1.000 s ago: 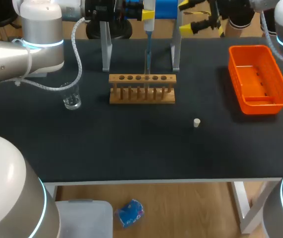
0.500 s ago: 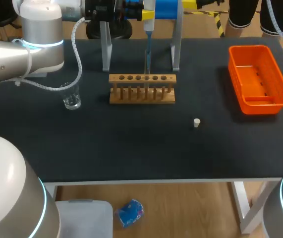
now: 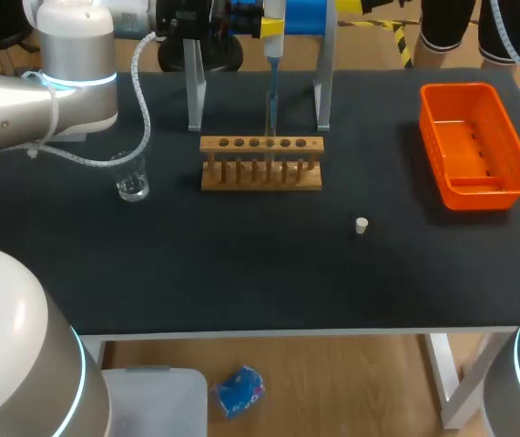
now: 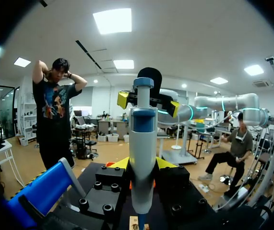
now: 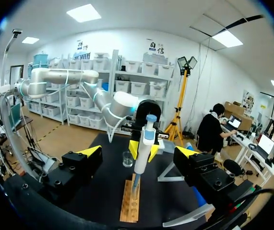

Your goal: Invert the test tube, pick up the pipette, mount the tip to pipette, aspirate from beaker and dispense into the tube, eject the tip, return the pipette, and cap with the stopper.

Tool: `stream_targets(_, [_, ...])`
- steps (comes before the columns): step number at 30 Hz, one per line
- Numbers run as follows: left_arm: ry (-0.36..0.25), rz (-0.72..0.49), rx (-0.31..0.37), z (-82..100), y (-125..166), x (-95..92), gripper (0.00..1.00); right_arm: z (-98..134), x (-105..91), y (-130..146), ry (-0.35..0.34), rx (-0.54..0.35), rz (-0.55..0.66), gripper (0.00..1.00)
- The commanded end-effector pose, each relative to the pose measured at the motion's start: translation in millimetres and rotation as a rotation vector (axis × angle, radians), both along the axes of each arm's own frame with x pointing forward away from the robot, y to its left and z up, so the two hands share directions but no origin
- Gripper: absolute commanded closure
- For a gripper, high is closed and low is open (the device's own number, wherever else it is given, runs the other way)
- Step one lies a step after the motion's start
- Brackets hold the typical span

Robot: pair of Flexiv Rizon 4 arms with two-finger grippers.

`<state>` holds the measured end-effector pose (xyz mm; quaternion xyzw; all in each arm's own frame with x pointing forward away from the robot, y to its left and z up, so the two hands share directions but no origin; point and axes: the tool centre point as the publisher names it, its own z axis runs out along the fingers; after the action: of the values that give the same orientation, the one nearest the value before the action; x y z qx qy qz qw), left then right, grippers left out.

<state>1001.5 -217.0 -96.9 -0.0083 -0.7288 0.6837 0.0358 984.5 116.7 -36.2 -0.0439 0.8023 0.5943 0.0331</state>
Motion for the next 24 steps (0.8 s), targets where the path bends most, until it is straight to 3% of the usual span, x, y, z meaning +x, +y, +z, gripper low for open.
stream_targets(1, [-0.001,0.003,0.0,0.4,-0.1,-0.7,1.0,7.6,1.2,5.6,0.028,0.026,0.004,0.0])
stream_targets(8, [-0.001,0.003,0.0,0.4,-0.1,-0.7,1.0,27.6,-3.9,21.2,0.097,0.099,0.039,0.0])
stream_targets(9, [-0.001,0.003,0.0,0.4,-0.1,-0.7,1.0,28.7,-4.3,23.0,0.099,0.099,0.041,0.2])
stream_targets(10, [-0.001,0.003,0.0,0.4,-0.1,-0.7,1.0,30.8,-4.5,26.1,0.097,0.097,0.042,0.54])
stream_targets(12, [-0.001,0.003,0.0,0.4,-0.1,-0.7,1.0,33.6,-4.8,30.1,0.101,0.098,0.049,0.7])
stream_targets(13, [-0.001,0.003,0.0,0.4,-0.1,-0.7,1.0,35.8,-4.7,33.0,0.101,0.107,0.052,0.89])
stream_targets(14, [-0.001,0.003,0.0,0.4,-0.1,-0.7,1.0,37.6,-4.8,35.5,0.101,0.111,0.056,1.0])
stream_targets(24, [-0.001,0.003,0.0,0.4,-0.1,-0.7,1.0,41.0,1.8,56.7,0.094,0.13,0.081,1.0])
